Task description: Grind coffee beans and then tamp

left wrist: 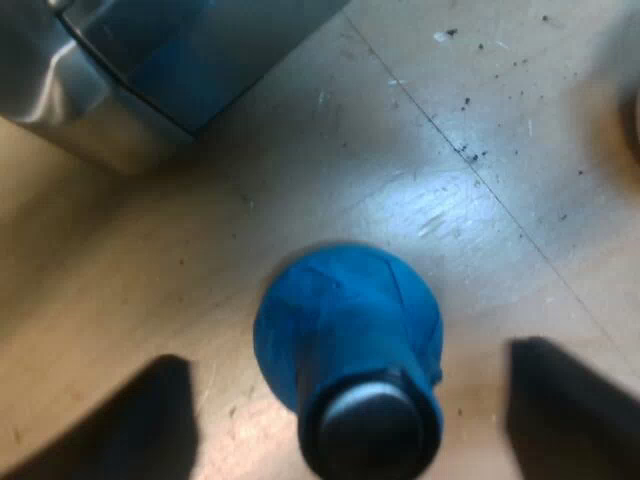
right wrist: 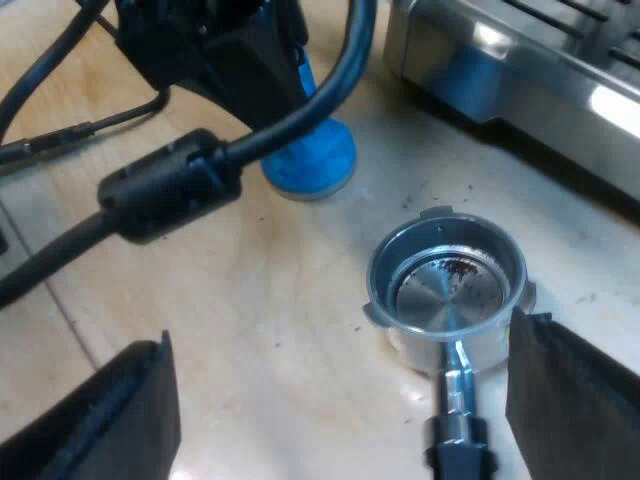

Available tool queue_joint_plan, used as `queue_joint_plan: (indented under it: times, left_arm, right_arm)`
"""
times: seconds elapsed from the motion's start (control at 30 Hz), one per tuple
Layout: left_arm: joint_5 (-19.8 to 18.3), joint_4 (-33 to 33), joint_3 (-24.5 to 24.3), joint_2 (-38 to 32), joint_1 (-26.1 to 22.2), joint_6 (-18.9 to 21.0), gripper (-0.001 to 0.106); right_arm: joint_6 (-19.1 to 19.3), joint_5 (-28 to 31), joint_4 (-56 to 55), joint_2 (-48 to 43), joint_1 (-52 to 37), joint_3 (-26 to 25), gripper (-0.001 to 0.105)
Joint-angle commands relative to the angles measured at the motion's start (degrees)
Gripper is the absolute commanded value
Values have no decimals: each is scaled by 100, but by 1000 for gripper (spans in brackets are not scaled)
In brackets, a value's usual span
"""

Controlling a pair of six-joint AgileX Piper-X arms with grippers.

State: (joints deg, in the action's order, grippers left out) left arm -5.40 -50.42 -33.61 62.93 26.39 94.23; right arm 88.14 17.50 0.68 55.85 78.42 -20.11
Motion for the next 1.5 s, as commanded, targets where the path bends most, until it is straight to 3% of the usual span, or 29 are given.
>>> queue_joint_plan:
  times: [0.03,0.37,0.5,0.6,0.63,0.7,0.83,0.97,1.07,1.23,1.5]
  left_arm:
    - [57,-421,-257,-42,8,-28,81]
    - [95,-914,-1357,-1506,8,-16,84]
    - [339,-976,-1947,-2205,8,46,84]
    - [392,-975,-2222,-2369,8,60,84]
    - [391,-975,-2570,-2471,8,101,84]
    - [445,-975,-2818,-2481,8,103,84]
    - [993,-975,-3255,-2454,-11,103,84]
    - [938,-929,-3371,-2359,-373,264,84]
    - [540,-928,-3369,-2232,-857,278,84]
    - [421,-928,-3369,-2112,-1714,278,84]
    - [612,-1017,-3369,-2355,-1905,278,84]
  right_arm:
    - [-31,-78,-99,-33,-23,-170,70]
    - [-125,-169,-2503,-22,-541,-1572,70]
    - [-102,-240,-3791,-22,-972,-2661,70]
    - [-90,-240,-4477,-22,-1287,-3329,70]
    - [-90,-240,-4631,-22,-1336,-3483,70]
    - [-79,-240,-5264,-22,-1640,-4089,70]
    - [80,-240,-6075,-74,-2320,-4847,70]
    - [329,-373,-6389,-250,-3226,-5031,70]
    - [542,-804,-6513,-369,-4219,-5029,70]
    - [1243,-1264,-6629,-452,-5910,-5029,70]
    - [1885,-1433,-6663,-794,-7534,-4996,70]
